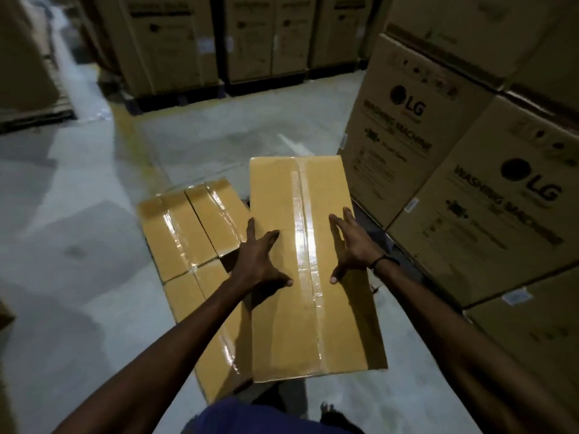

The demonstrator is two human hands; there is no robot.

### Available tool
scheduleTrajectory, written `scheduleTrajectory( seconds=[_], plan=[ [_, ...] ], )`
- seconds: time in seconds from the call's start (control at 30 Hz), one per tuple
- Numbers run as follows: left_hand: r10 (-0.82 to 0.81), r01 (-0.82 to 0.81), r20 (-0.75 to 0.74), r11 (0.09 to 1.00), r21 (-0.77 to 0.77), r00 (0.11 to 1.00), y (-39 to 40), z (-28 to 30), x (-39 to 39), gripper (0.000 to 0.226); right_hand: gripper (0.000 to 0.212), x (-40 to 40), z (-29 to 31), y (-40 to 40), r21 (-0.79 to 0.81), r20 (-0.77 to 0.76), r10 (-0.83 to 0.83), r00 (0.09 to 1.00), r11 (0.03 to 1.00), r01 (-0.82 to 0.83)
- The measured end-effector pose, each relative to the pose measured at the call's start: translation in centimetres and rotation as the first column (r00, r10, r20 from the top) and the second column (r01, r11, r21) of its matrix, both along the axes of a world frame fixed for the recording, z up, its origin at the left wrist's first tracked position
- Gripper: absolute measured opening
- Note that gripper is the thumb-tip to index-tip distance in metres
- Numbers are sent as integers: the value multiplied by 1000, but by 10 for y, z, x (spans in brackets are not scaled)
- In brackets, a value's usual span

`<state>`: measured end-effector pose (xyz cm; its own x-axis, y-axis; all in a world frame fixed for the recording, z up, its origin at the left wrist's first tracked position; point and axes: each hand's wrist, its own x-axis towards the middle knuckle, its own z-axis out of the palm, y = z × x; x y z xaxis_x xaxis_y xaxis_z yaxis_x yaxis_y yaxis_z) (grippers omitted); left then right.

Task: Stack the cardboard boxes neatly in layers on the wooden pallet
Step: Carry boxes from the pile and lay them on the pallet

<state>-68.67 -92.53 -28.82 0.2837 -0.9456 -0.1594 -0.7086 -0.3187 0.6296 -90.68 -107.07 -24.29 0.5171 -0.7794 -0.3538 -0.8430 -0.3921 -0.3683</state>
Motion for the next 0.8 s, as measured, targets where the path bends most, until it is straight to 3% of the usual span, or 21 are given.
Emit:
scheduleTrajectory(
  seconds=[0.4, 0.8],
  plan=[
    [349, -347, -25, 936, 54, 937, -13, -33, -111, 143, 176, -46, -36, -76, 41, -18, 346, 938, 938, -345],
    [504, -491, -105, 861, 132, 857, -17, -96, -101, 134, 172, -7, -105, -91, 118, 24, 410, 912, 905, -410]
  ],
)
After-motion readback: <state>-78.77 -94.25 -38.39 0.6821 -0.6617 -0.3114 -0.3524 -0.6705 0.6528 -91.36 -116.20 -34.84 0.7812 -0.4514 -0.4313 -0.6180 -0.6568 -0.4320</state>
